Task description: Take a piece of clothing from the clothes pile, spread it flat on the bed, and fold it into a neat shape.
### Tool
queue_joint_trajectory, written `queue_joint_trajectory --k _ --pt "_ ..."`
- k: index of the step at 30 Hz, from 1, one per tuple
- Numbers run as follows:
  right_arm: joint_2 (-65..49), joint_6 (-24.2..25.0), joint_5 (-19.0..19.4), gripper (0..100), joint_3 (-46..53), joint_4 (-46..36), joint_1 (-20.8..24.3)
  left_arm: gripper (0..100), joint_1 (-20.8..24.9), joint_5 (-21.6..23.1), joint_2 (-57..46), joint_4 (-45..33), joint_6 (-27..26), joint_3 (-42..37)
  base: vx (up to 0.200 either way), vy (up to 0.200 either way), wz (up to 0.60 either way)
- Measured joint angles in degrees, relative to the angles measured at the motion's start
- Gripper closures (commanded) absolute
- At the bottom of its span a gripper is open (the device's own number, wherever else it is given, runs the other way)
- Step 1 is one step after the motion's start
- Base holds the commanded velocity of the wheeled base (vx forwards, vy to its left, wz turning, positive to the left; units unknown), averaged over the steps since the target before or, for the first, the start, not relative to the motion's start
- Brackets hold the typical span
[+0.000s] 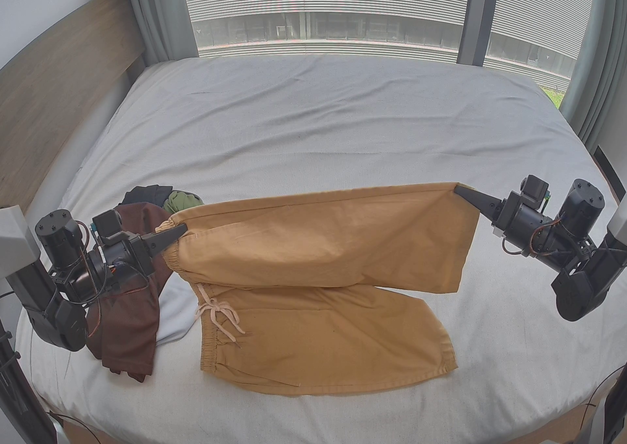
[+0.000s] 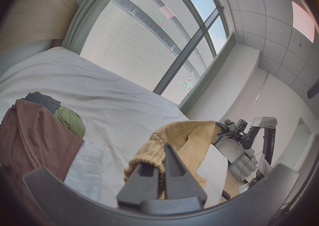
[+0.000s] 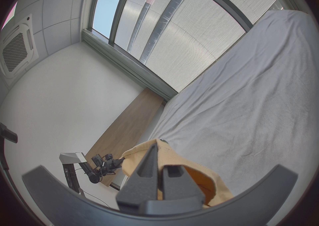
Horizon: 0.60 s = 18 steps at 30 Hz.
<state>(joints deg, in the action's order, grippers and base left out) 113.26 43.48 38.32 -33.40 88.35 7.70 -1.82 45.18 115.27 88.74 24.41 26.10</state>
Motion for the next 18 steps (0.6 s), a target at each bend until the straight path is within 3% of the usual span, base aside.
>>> queue_joint_trajectory --k 18 --pt "-4.4 -0.2 0.2 100 0.5 -0.1 0.0 100 -2.1 -0.5 2.5 0.0 0.0 1.7 0.0 0.0 0.0"
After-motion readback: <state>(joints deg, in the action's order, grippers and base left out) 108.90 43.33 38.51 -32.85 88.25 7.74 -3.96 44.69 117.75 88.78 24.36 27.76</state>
